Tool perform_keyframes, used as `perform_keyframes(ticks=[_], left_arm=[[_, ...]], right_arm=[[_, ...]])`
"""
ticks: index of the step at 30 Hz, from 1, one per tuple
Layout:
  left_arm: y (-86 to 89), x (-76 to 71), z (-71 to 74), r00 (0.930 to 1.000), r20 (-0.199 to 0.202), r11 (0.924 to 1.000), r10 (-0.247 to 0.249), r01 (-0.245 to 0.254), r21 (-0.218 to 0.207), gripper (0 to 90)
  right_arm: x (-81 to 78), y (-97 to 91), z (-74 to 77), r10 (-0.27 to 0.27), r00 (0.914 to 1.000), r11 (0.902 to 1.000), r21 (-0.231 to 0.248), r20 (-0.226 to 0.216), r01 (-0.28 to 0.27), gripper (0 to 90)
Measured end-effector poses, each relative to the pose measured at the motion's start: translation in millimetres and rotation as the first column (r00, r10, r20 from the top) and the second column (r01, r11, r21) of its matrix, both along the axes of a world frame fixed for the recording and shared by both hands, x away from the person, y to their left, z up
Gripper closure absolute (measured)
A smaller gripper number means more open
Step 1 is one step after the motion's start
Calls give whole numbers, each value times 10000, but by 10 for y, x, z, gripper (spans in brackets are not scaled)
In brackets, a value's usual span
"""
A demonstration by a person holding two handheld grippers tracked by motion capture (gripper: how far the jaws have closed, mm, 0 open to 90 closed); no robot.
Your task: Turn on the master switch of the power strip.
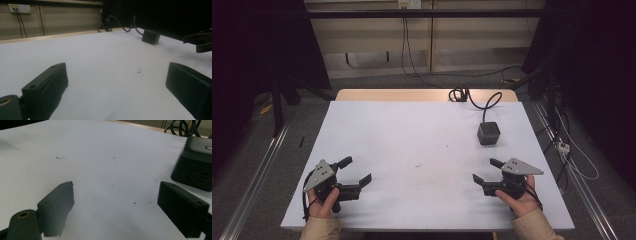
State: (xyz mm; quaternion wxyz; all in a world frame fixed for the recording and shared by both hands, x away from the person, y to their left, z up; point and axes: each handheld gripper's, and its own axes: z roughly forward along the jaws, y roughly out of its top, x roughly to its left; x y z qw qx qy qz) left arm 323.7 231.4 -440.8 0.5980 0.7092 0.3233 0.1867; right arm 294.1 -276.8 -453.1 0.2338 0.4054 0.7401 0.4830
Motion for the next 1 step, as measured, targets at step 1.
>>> perform_keyframes(ticks=[1], left_arm=[[-4,0,-2,10000,-37,10000,23,-23,-14,38]], right_arm=[[3,-2,-2,-1,10000,10000,-16,3,1,131]])
